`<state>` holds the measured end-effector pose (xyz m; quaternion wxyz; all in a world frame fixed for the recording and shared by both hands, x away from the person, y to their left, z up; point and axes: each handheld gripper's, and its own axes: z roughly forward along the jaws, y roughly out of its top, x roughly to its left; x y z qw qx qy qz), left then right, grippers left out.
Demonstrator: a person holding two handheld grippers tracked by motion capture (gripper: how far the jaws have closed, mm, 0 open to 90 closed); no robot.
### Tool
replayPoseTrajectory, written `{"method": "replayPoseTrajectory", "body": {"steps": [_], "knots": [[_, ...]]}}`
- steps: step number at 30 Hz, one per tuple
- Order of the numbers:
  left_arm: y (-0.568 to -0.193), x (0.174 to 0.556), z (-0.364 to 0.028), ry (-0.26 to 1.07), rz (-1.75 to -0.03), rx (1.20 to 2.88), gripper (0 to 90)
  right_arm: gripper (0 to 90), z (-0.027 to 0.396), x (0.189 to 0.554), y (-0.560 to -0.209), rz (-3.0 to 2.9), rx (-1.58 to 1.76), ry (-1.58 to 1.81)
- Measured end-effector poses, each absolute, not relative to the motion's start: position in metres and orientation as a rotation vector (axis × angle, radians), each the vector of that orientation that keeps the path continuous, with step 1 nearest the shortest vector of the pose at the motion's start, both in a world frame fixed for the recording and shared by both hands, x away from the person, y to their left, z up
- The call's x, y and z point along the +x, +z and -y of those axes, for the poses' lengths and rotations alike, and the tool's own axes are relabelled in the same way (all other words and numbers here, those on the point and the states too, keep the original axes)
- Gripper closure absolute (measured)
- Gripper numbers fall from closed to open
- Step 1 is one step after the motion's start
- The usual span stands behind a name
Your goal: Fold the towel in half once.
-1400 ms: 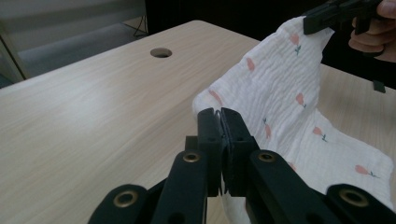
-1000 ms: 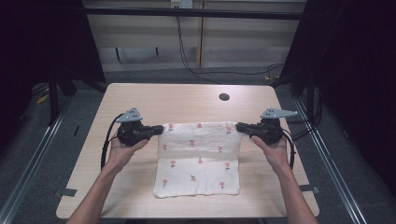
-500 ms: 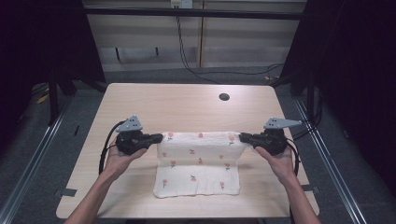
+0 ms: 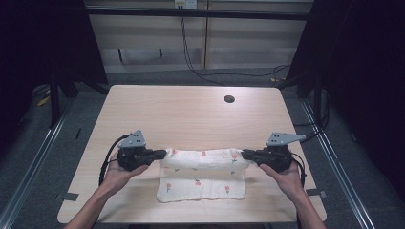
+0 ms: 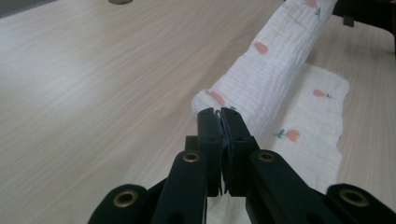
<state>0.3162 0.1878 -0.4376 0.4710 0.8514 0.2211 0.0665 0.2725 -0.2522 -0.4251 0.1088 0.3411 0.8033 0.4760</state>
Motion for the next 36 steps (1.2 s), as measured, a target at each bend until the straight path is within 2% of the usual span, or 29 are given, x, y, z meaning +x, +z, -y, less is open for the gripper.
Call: {"method": "replayPoseTrajectory", "body": {"steps": [4,14,27,36], "knots": [[-0.448,0.309,-0.185,0.173,-0.511,2.165,87.8,85.8,0.252,0.267,-0.433,-2.393,1.020,1.382],[-0.461,0.296,-0.189,0.111,-0.500,2.148,87.7,85.1,0.251,0.251,-0.451,-2.455,0.998,1.343],[-0.480,0.284,-0.183,0.021,-0.457,2.218,86.8,82.2,0.244,0.241,-0.468,-2.554,0.974,1.272],[-0.479,0.275,-0.184,0.028,-0.433,2.248,84.8,80.9,0.239,0.227,-0.472,-2.588,0.964,1.255]]}}
